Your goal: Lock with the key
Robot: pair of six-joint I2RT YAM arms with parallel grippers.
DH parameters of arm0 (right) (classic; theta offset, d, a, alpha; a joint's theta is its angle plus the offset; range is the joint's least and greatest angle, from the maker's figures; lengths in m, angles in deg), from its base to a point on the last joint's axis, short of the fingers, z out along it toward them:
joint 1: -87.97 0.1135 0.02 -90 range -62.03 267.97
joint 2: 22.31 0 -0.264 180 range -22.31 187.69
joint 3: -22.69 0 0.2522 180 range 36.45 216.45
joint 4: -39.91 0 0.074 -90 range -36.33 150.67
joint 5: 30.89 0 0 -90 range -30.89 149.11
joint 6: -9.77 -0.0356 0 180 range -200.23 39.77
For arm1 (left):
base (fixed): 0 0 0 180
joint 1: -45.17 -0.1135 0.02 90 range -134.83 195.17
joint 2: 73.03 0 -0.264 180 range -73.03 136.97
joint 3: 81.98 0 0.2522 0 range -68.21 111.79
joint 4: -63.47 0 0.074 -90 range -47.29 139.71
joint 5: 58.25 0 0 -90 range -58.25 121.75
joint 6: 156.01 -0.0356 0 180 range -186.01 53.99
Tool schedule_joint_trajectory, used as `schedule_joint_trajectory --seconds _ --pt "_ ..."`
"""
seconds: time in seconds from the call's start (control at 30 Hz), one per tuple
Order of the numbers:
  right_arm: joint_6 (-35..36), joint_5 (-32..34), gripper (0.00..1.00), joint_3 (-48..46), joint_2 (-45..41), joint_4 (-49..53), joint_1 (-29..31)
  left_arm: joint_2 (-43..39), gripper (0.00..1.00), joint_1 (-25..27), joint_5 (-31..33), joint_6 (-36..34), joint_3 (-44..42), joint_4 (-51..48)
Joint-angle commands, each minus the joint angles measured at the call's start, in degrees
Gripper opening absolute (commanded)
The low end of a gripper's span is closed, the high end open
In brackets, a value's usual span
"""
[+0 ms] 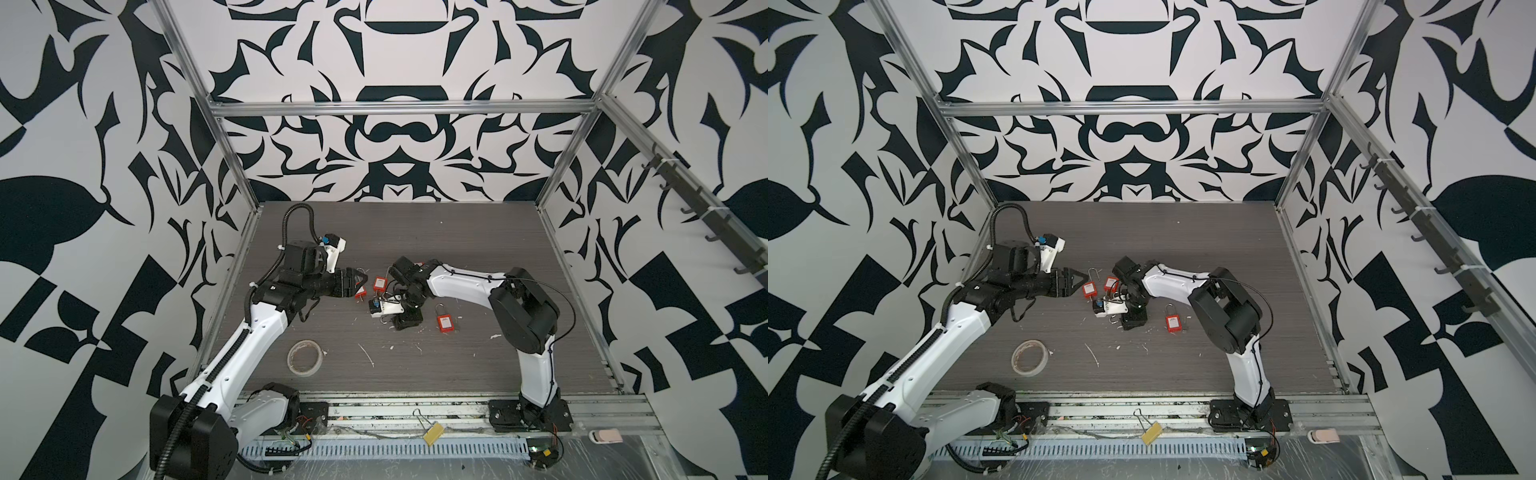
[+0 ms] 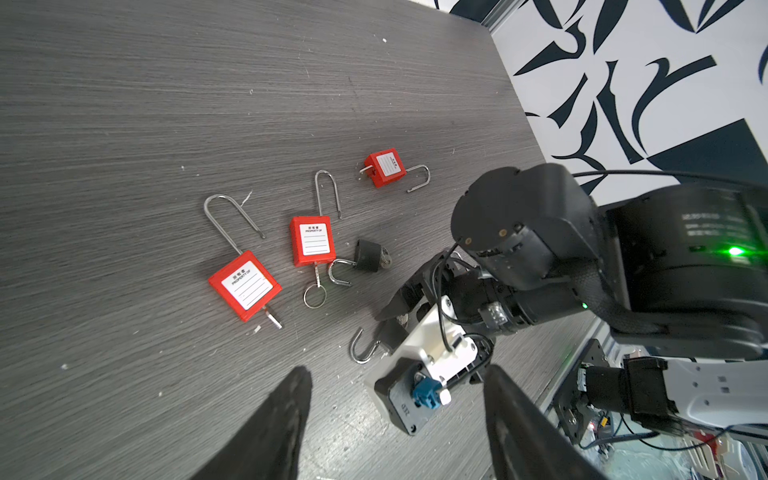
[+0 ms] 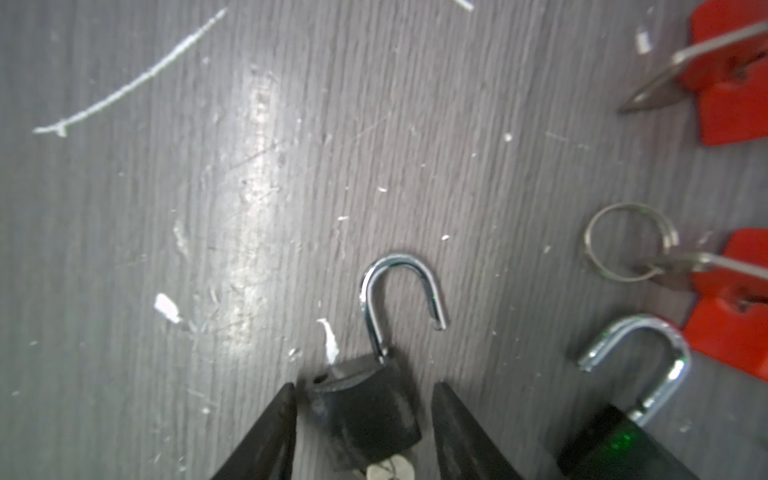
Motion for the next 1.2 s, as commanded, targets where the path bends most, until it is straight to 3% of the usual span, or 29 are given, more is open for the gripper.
schedule_joint_trajectory --seconds 0.0,0.6,1.17 --pt "-1.28 4.79 0.58 -3.62 -1.11 -2.53 0.67 -1.35 0.68 -0.24 -1.0 0.38 -1.29 0.42" --pt "0.43 -3.47 0.49 2.17 2.11 10.79 0.97 -3.96 0.68 -0.24 -3.08 1.48 -0.34 0.29" --pt "-4.33 -4.56 0.34 1.48 1.0 7.57 0.97 -3.37 0.67 -0.24 -1.79 1.62 0.94 -0.6"
